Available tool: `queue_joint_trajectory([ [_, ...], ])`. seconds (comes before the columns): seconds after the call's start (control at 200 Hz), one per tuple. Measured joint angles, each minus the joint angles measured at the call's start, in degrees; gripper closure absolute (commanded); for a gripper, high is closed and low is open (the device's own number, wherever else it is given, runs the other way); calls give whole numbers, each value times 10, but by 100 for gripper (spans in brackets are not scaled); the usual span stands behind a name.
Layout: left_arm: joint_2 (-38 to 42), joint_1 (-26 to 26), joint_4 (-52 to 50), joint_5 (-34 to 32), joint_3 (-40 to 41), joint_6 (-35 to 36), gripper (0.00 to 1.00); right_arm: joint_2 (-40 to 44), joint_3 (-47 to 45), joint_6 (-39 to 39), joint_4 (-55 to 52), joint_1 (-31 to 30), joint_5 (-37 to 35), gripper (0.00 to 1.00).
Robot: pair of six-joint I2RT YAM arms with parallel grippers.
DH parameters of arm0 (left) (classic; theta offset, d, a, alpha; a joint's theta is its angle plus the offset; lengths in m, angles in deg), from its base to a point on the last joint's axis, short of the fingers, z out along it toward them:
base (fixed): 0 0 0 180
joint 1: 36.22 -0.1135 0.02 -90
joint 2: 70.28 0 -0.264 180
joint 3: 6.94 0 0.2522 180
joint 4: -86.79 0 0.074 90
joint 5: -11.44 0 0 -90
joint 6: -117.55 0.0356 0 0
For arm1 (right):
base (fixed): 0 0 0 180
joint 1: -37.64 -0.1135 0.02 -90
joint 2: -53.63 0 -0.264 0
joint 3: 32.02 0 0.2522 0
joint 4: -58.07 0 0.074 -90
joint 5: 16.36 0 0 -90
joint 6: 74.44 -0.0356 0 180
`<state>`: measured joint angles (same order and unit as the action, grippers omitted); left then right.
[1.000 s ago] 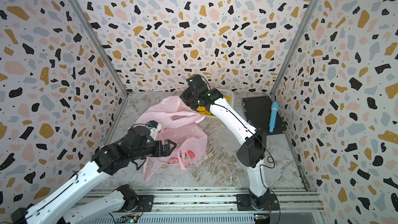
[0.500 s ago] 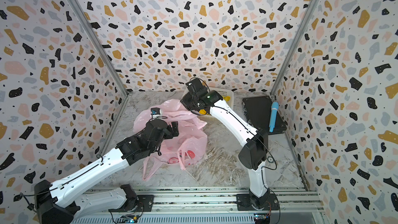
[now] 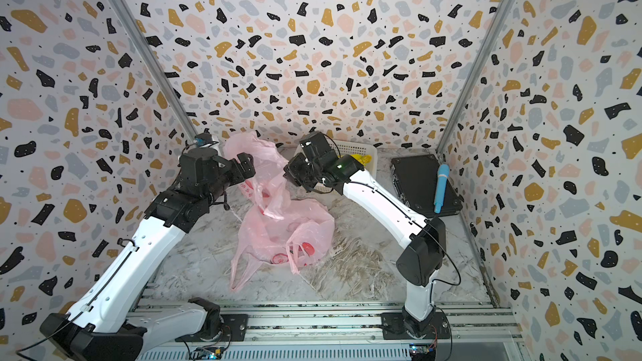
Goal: Place the banana into a plastic bag & tie a knot
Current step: Adjust the plastic bag at the center of the board.
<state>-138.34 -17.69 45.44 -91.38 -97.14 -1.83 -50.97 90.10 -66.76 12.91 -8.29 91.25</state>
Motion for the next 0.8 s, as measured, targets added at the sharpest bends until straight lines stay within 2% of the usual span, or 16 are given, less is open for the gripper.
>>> queue_joint_trajectory([
  [0.23, -75, -77, -88, 91, -92, 40, 1, -3, -97, -76, 130, -20, 88, 100],
  [0.39, -124, -88, -137, 150, -162, 65, 1, -7, -153, -94, 192, -4, 102, 100],
  [0.596, -45, -87, -191, 173, -94, 76, 1, -7, -239, -93, 238, 42, 102, 100],
  [0.801, 32, -78, -204, 218, 1, 71, 1, -8, -252, -83, 264, 52, 108, 100],
])
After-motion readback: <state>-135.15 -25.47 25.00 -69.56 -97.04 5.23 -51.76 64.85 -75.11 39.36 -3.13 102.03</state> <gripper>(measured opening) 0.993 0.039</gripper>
